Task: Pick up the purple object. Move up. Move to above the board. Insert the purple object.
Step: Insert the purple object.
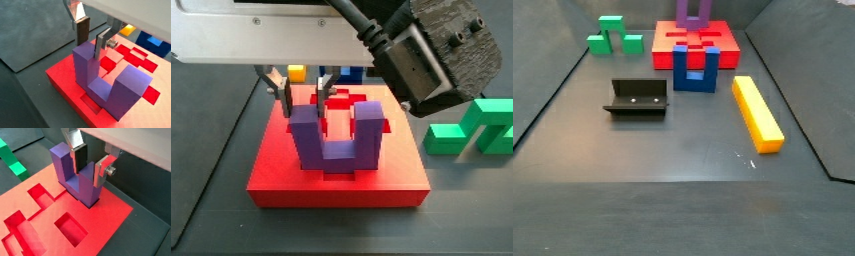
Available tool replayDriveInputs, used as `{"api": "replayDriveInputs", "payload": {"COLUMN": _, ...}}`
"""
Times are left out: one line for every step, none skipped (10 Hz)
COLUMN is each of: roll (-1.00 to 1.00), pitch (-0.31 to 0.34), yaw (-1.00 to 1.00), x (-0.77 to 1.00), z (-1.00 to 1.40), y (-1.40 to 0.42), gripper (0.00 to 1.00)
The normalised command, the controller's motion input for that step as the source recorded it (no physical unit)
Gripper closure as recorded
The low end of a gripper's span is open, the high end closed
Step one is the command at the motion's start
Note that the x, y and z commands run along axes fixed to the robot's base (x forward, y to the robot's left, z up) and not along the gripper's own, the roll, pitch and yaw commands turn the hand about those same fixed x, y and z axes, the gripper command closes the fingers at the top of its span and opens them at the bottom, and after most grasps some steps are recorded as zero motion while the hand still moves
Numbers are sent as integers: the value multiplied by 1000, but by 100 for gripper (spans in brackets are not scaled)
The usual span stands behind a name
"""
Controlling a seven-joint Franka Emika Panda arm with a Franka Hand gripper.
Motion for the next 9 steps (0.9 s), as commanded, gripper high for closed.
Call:
{"api": "replayDriveInputs", "payload": {"roll": 63, "pitch": 40, "yaw": 0, "x": 3, "z": -74, "y": 0, "gripper": 100}}
{"api": "replayDriveInputs", "payload": {"roll": 97, "pitch": 139, "yaw": 0, "x": 246, "z": -340, "y": -11, "gripper": 100}}
{"api": "replayDriveInputs", "payload": {"roll": 174, "pitch": 273, "yaw": 0, "x": 437, "z": -574, "y": -57, "gripper": 100}}
{"api": "replayDriveInputs", "payload": {"roll": 183, "pitch": 299, "yaw": -23, "x": 431, "z": -523, "y": -31, "gripper": 100}}
{"api": "replayDriveInputs", "payload": {"roll": 134, "pitch": 300, "yaw": -60, "x": 446, "z": -560, "y": -71, "gripper": 100}}
{"api": "replayDriveInputs", "payload": {"roll": 33, "pitch": 260, "yaw": -43, "x": 386, "z": -706, "y": 0, "gripper": 100}}
{"api": "replayDriveInputs", "payload": {"roll": 0, "pitch": 197, "yaw": 0, "x": 254, "z": -806, "y": 0, "gripper": 100}}
{"api": "replayDriveInputs", "payload": {"roll": -6, "pitch": 149, "yaw": 0, "x": 223, "z": -751, "y": 0, "gripper": 100}}
{"api": "replayDriveInputs", "payload": {"roll": -40, "pitch": 0, "yaw": 0, "x": 0, "z": -11, "y": 23, "gripper": 100}}
